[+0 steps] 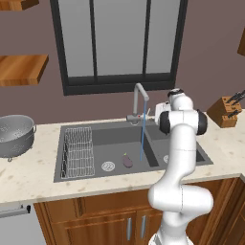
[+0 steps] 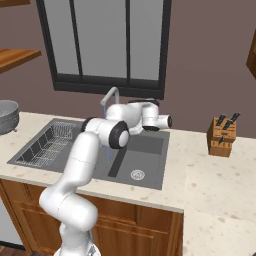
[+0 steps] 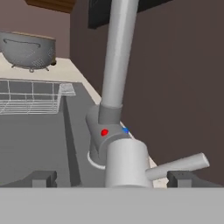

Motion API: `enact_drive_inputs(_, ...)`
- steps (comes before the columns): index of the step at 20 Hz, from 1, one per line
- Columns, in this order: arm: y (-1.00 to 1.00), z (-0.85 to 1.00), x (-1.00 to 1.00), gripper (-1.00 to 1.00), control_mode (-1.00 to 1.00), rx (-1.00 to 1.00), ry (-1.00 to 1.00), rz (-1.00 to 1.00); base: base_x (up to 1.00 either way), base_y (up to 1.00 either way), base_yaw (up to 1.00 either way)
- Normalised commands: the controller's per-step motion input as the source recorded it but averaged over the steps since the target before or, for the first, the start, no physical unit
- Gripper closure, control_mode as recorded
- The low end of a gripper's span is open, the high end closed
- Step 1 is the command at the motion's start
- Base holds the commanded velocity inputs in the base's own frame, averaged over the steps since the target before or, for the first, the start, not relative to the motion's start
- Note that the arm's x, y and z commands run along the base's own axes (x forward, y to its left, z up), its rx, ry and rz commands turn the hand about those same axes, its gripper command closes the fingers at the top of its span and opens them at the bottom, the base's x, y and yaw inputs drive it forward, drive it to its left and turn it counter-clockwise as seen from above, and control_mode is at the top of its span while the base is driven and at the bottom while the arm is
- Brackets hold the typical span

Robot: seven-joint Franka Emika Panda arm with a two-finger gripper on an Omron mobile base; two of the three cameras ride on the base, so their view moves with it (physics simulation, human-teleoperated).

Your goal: Turn on the sink faucet. Then move the eggplant from the counter to the sink. Turn off the sink. Move the vegetable from the sink to the pot next to the stove. Finally move the pot to the front left burner.

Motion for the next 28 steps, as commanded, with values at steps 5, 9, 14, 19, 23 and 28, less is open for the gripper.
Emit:
enact_drive_inputs(5, -0.06, 0.00, 0.23, -1.00, -1.00, 0.00, 0.00, -0.03, 0.00, 0.00, 0.00)
enact_drive_inputs(9, -0.01, -0.03, 0.24, -1.00, -1.00, 0.00, 0.00, -0.02, 0.00, 0.00, 0.00)
enact_drive_inputs(14, 0.00, -0.02, 0.13, -1.00, -1.00, 0.00, 0.00, -0.01, 0.00, 0.00, 0.00)
enact_drive_inputs(19, 0.07, -0.03, 0.05, -1.00, -1.00, 0.00, 0.03, 0.00, 0.00, 0.00, 0.00)
enact_drive_inputs(23, 0.15, -0.03, 0.04, -1.00, -1.00, 0.00, 0.03, 0.00, 0.00, 0.00, 0.00)
enact_drive_inputs(28, 0.30, -0.02, 0.03, -1.00, -1.00, 0.00, 0.01, 0.00, 0.00, 0.00, 0.00)
